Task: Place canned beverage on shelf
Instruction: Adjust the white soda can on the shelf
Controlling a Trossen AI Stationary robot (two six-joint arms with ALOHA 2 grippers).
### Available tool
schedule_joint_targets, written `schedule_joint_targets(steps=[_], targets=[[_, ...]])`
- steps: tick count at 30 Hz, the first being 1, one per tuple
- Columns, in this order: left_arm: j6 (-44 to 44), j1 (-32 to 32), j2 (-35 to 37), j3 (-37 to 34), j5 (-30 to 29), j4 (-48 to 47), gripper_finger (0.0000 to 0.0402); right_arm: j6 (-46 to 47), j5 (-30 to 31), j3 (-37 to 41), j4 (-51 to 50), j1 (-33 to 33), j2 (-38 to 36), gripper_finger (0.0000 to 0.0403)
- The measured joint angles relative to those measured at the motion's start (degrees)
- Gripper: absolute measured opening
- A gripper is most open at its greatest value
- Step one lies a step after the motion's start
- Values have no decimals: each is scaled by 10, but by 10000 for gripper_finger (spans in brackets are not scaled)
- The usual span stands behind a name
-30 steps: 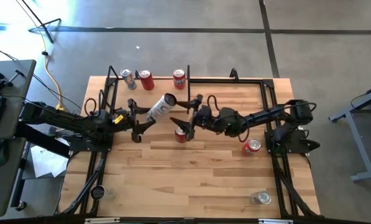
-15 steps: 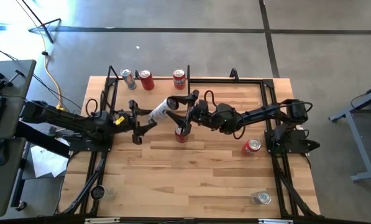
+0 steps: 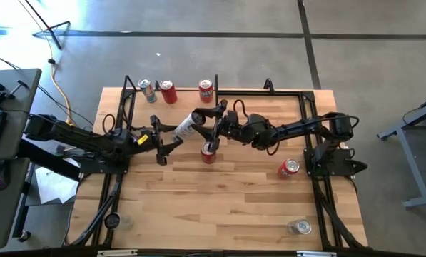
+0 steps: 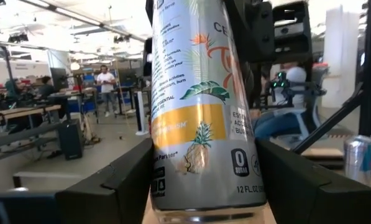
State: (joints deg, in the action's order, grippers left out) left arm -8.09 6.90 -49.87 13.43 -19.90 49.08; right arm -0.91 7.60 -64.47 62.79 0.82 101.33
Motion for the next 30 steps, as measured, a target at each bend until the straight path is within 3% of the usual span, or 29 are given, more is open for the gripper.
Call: schedule_joint_targets(steps=[6, 13, 19, 24, 30], targets=[[4, 0, 26, 0, -25, -72, 287, 4, -40, -7, -64, 28, -8, 243], [31, 0, 84, -8, -41, -151, 290, -5, -104, -88, -219, 59, -8, 243], [40, 0, 147, -67, -88, -153, 292, -54, -160, -173, -361, 97, -7, 243], [61, 0, 196, -111, -63, -145, 284, -76, -247, -264, -459, 160, 38, 243], [72, 0, 225, -126, -30, -148, 280, -135, -360, -396, -578, 227, 143, 243]])
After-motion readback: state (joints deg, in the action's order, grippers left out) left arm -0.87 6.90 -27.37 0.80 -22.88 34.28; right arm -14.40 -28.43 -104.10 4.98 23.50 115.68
